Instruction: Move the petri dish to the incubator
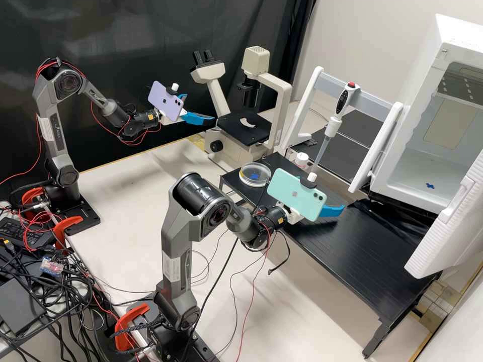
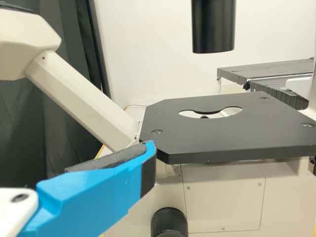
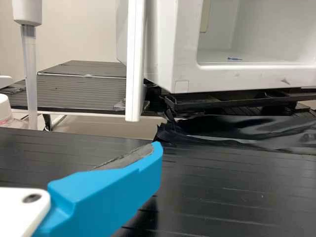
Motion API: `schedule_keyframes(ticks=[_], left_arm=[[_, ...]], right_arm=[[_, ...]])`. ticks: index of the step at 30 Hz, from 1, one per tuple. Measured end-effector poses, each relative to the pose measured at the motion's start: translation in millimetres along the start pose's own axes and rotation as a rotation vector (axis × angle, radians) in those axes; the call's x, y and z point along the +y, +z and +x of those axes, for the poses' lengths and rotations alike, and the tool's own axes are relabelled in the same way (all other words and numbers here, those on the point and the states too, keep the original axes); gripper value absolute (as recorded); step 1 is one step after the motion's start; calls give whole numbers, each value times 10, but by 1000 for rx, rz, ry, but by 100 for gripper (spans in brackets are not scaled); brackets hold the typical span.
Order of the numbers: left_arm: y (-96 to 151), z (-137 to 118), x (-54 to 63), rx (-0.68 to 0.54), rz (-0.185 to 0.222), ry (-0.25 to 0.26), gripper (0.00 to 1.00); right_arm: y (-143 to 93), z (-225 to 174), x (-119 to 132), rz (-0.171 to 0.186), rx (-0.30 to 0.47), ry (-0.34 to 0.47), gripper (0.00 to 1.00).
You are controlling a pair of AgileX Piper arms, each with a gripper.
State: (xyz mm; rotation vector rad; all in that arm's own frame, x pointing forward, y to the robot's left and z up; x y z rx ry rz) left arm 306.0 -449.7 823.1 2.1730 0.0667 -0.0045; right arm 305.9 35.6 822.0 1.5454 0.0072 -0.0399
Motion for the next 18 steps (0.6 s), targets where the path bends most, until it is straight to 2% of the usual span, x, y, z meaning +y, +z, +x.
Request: schedule_keyframes(ticks=[7,10,18], left_arm=[[0,0,0,0,0,0,100],[0,0,0,0,0,0,100],[0,0,0,0,0,0,100]], right_arm=[[0,0,0,3,0,0,100],[-9,-42,10,30,5,0,100],[-194,-422,98,57,106,29,100]])
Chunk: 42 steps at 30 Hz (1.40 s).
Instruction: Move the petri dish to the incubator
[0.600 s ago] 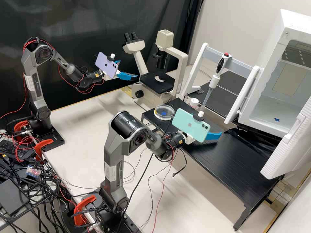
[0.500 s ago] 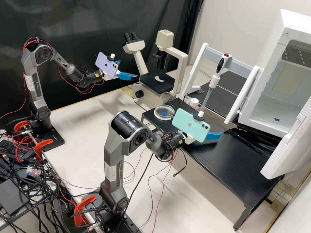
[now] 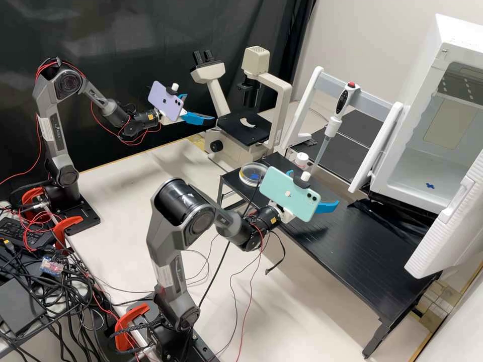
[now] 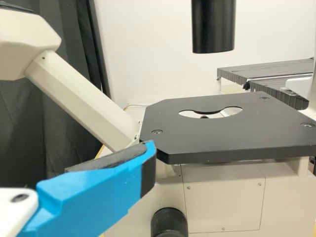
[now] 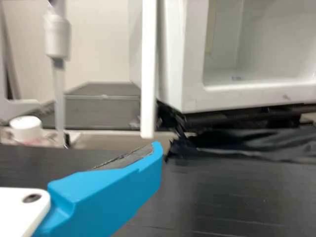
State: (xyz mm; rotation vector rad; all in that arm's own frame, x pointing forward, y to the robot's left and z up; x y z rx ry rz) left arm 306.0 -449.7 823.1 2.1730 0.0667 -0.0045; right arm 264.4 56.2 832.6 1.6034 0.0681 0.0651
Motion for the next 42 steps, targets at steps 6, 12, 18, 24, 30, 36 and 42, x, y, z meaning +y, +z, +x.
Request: schedule_keyframes(ticks=[6,12,18,24,30,36,42], left_arm=[[0,0,0,0,0,0,100],[0,0,0,0,0,0,100],[0,0,0,0,0,0,100],[0,0,0,0,0,0,100],[0,0,0,0,0,0,100],[0,0,0,0,0,0,100],[0,0,0,0,0,0,100]], right_arm=[[-338,-268,-129,-19,160,-21,100],[-601,-446,-402,-88,271,-82,100],[-686,-485,-648,-132,291,-149,100],[-598,-416,-858,-135,244,-202,100],[-445,-322,-1064,-152,173,-270,100],[-399,-262,-1087,-134,174,-250,0],[-375,-246,-1097,-120,183,-263,0]])
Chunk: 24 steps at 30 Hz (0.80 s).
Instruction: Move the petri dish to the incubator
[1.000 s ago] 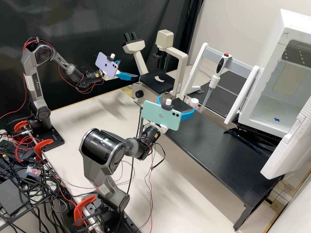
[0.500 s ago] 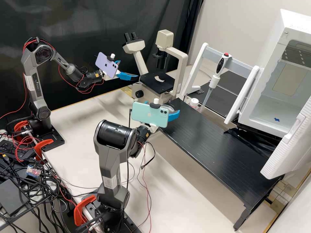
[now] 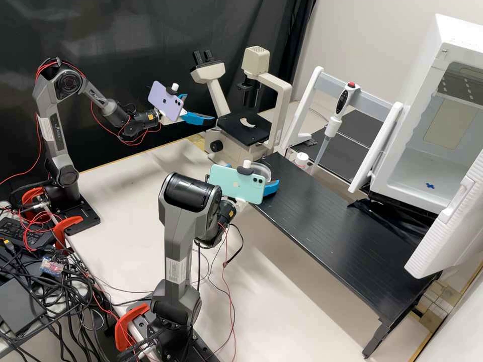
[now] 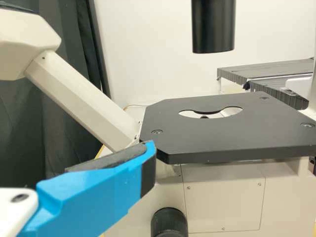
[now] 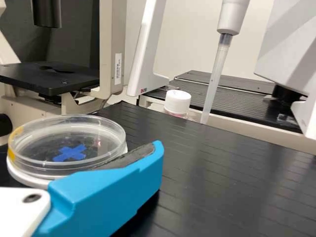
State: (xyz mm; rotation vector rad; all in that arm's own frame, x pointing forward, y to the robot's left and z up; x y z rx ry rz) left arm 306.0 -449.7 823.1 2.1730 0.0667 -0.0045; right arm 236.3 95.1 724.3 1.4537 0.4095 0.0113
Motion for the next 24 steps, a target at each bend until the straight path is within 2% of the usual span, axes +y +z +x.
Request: schedule_keyframes(ticks=[15,24], left_arm=[[0,0,0,0,0,0,100],[0,0,0,0,0,0,100]], right_arm=[[5,45,23,33,25,-35,0],[26,47,39,33,16,-30,0]])
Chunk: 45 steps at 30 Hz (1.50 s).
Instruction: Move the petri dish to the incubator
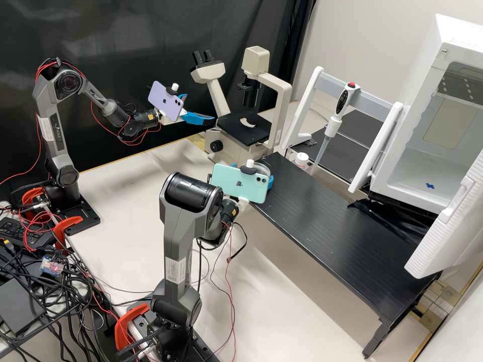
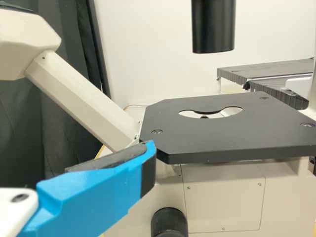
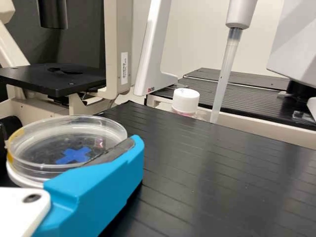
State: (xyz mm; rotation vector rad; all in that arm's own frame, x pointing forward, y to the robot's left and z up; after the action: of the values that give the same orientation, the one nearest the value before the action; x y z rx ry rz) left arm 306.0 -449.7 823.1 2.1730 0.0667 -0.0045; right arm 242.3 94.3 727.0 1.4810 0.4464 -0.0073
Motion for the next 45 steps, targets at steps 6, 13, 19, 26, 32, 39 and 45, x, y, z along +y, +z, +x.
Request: schedule_keyframes(ticks=[6,13,19,26,32,39,45], left_arm=[[0,0,0,0,0,0,100],[0,0,0,0,0,0,100],[0,0,0,0,0,0,100],[0,0,0,0,0,0,100],[0,0,0,0,0,0,100],[0,0,0,0,0,0,100],[0,0,0,0,0,0,100]], right_arm=[[15,6,12,0,-8,2,0],[15,6,12,0,-8,2,0],[26,5,29,-1,-9,5,0],[208,-153,294,40,-74,56,0],[518,-433,750,111,-162,220,0],[894,-654,1211,131,-245,392,0],[1112,-600,1586,102,-279,494,0]])
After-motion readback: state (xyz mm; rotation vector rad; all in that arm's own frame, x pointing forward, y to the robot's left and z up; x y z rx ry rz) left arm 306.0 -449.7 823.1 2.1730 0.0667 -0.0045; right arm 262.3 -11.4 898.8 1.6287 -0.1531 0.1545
